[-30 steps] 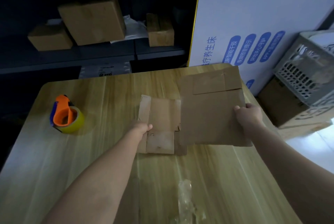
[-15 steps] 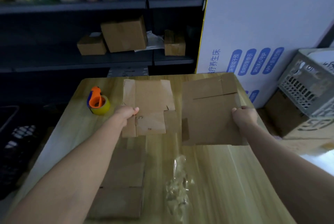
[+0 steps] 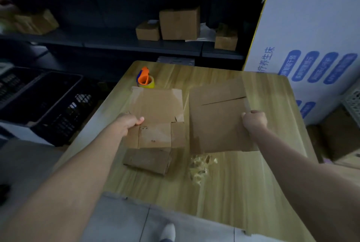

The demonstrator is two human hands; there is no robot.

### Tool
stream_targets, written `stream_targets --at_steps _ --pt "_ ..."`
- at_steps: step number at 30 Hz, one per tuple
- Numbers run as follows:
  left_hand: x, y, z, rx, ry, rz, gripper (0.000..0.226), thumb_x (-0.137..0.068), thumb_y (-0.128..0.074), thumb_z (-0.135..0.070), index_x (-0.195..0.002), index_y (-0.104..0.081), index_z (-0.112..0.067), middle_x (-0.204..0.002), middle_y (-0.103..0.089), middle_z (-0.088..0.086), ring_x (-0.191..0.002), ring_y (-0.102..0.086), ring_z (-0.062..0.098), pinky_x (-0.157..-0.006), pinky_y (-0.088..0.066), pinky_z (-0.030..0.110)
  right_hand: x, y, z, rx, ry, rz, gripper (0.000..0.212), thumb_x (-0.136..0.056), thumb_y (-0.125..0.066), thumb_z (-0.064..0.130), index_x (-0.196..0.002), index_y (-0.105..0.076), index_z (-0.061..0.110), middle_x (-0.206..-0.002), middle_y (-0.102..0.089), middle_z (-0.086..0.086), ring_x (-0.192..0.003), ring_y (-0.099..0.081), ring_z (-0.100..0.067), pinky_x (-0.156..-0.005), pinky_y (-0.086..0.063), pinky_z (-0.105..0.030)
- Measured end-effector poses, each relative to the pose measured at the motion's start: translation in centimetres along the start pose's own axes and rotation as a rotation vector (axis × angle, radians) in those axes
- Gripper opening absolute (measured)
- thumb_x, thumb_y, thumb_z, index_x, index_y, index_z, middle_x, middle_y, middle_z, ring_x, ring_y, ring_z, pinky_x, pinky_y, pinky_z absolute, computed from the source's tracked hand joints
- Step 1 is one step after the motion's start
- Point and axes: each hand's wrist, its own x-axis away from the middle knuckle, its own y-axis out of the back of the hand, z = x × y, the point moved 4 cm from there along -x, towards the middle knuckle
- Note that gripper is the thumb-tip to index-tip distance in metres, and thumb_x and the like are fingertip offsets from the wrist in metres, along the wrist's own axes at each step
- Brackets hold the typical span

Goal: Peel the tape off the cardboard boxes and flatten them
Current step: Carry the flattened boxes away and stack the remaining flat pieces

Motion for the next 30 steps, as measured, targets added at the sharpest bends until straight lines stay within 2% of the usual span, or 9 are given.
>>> stream_targets --at_steps 2,4,6,9,14,21,26,30 --pt "0.0 1.1 1.3 -0.009 0.006 -0.014 0.053 -0.083 -0.072 -0.014 -0.129 -0.048 -0.001 -0.128 -0.055 0.019 -0.113 -0.054 0.036 -0.091 -0.046 0.044 0.9 -1.2 0.3 0.018 0.004 0.017 0.033 -0.088 -0.054 0.017 -0.117 -0.061 0.002 -0.110 -0.064 -0.017 -0.089 -0.056 -0.029 -0.074 -0.040 -0.028" --pt "-0.3 2.0 2.5 -0.036 0.012 -0.010 0.058 -0.083 -0.072 -0.016 -0.132 -0.047 0.001 -0.130 -0.054 0.019 -0.115 -0.053 0.036 -0.095 -0.045 0.045 1.5 -2.5 0.6 0.016 -0.001 0.026 0.036 -0.089 -0.053 0.017 -0.121 -0.060 0.001 -0.115 -0.063 -0.017 -0.102 -0.058 -0.033 -0.081 -0.043 -0.031" --pt "-0.8 2.6 3.8 -0.056 0.034 0.013 0.062 -0.083 -0.072 -0.017 -0.135 -0.044 0.000 -0.134 -0.051 0.019 -0.119 -0.051 0.036 -0.100 -0.043 0.047 2.0 -3.6 1.0 0.039 -0.004 0.015 0.037 -0.089 -0.053 0.018 -0.122 -0.059 0.001 -0.117 -0.062 -0.018 -0.108 -0.058 -0.035 -0.085 -0.044 -0.031" --pt "-2.1 3.1 5.6 -0.090 0.060 0.056 0.063 -0.084 -0.071 -0.016 -0.138 -0.041 0.001 -0.137 -0.049 0.019 -0.122 -0.049 0.036 -0.102 -0.041 0.049 2.5 -5.2 1.8 0.070 -0.006 -0.015 0.034 -0.090 -0.052 0.017 -0.120 -0.059 0.002 -0.117 -0.062 -0.018 -0.107 -0.058 -0.035 -0.081 -0.044 -0.032" --pt "-4.8 2.2 7.1 -0.163 0.063 0.158 0.060 -0.088 -0.066 -0.015 -0.139 -0.039 0.001 -0.139 -0.047 0.019 -0.124 -0.047 0.035 -0.103 -0.040 0.047 3.1 -6.0 2.4 0.087 -0.025 -0.143 0.033 -0.088 -0.049 0.014 -0.116 -0.060 0.000 -0.113 -0.062 -0.020 -0.103 -0.059 -0.037 -0.085 -0.046 -0.036" --pt "-7.9 0.2 5.8 -0.245 0.057 0.306 0.061 -0.088 -0.067 -0.019 -0.140 -0.039 -0.001 -0.139 -0.047 0.019 -0.124 -0.047 0.036 -0.102 -0.040 0.049 3.1 -6.1 1.7 0.053 -0.105 -0.244 0.025 -0.085 -0.050 0.011 -0.105 -0.062 0.003 -0.093 -0.059 -0.014 -0.084 -0.057 -0.030 -0.072 -0.042 -0.030" --pt "-10.0 2.1 2.4 -0.172 -0.003 0.272 0.064 -0.085 -0.069 -0.017 -0.139 -0.039 0.000 -0.139 -0.048 0.016 -0.122 -0.050 0.033 -0.102 -0.041 0.048 3.4 -6.3 1.2 0.058 -0.138 -0.261 0.027 -0.084 -0.050 0.013 -0.107 -0.060 0.002 -0.101 -0.062 -0.016 -0.087 -0.058 -0.033 -0.075 -0.046 -0.034" --pt "-10.0 2.4 -0.6 -0.050 -0.027 0.322 0.049 -0.086 -0.068 -0.014 -0.131 -0.051 -0.003 -0.128 -0.058 0.017 -0.114 -0.056 0.033 -0.098 -0.045 0.051 3.4 -7.3 1.6 0.071 -0.152 -0.236 0.029 -0.088 -0.050 0.016 -0.110 -0.062 0.001 -0.106 -0.063 -0.019 -0.092 -0.059 -0.034 -0.073 -0.042 -0.031"
